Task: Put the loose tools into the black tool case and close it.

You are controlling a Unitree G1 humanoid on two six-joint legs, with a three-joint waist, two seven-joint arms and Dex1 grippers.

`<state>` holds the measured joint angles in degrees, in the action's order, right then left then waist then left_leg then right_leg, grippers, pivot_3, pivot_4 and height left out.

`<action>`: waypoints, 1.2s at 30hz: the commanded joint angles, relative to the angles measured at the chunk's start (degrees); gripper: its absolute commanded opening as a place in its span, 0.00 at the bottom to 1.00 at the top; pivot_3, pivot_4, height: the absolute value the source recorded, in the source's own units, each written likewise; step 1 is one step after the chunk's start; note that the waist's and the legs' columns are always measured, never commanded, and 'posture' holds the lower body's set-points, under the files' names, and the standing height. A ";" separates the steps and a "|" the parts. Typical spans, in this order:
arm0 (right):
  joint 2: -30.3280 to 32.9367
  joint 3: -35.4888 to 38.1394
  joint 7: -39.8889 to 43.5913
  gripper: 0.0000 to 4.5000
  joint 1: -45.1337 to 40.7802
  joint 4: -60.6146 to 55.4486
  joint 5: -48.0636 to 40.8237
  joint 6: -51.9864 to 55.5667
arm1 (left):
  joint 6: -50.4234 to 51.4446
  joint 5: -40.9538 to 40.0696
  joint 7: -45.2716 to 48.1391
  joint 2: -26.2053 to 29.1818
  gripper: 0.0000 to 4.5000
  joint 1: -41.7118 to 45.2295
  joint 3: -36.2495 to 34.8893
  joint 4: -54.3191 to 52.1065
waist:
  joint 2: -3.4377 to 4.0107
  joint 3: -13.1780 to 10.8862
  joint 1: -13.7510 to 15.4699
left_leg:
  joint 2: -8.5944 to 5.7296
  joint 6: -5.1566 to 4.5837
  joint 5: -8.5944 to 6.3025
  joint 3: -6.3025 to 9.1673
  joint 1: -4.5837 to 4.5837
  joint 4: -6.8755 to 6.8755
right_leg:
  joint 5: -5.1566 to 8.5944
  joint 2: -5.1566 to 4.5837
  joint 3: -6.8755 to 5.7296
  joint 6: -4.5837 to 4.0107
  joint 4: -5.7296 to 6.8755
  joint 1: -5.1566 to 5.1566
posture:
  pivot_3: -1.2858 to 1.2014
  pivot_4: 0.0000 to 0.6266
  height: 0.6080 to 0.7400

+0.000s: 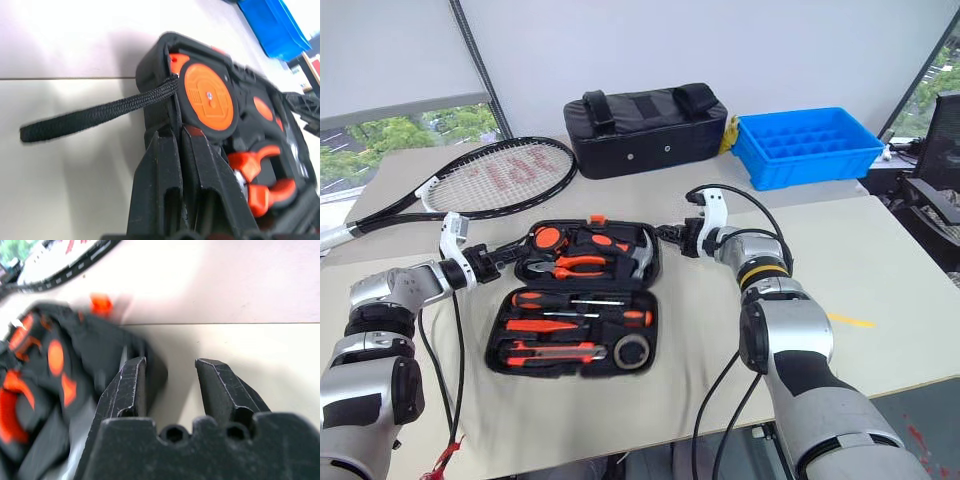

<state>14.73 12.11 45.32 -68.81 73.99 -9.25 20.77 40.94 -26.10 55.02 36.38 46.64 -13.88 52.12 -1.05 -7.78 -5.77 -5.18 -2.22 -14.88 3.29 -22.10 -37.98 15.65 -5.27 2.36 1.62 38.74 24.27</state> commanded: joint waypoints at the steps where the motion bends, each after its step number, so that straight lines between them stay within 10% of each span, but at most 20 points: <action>1: 0.69 0.43 2.14 0.53 -0.25 -0.92 -0.53 1.18 | -0.90 0.22 2.35 -0.02 0.00 -0.43 -0.09 -0.84 | 0.00 0.00 -0.01 | 0.00 0.00 0.00 0.00 0.00 0.00 | 0.00 0.00 0.00 0.00 0.01 0.00 | 0.52 0.24 1.00; 4: 2.40 0.42 3.75 0.71 -0.08 -1.79 -0.80 3.08 | -0.93 -0.02 0.95 -0.25 0.00 -0.95 -1.14 -1.60 | 0.00 0.00 0.12 | 0.00 0.00 0.00 0.00 -0.01 0.00 | 0.00 0.00 0.00 0.00 0.01 0.01 | 0.52 0.24 1.00; 29: 4.24 -7.83 13.78 0.71 15.92 -36.38 -8.04 32.94 | 5.81 -6.34 -9.42 -3.47 0.00 -10.66 -8.04 -17.94 | -0.03 0.04 0.54 | -0.04 -0.06 -0.05 0.00 0.09 -0.14 | -0.01 0.01 0.07 0.02 0.14 0.05 | 0.52 0.24 1.00; 36: 4.17 -6.70 11.05 0.25 16.37 -36.65 -9.63 32.37 | 5.55 -6.35 -9.53 -3.75 0.00 -10.95 -8.08 -17.88 | -0.02 0.04 0.46 | -0.04 -0.04 -0.04 0.00 0.11 -0.14 | -0.01 0.01 0.08 0.01 0.14 0.04 | 0.52 0.24 1.00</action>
<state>18.63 4.32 57.03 -51.80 39.42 -17.23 53.21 46.60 -31.70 45.43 32.52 36.12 -21.29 35.01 -1.07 -7.74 -5.32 -5.22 -2.26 -14.92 3.29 -21.99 -38.12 15.63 -5.26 2.45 1.63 38.88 24.32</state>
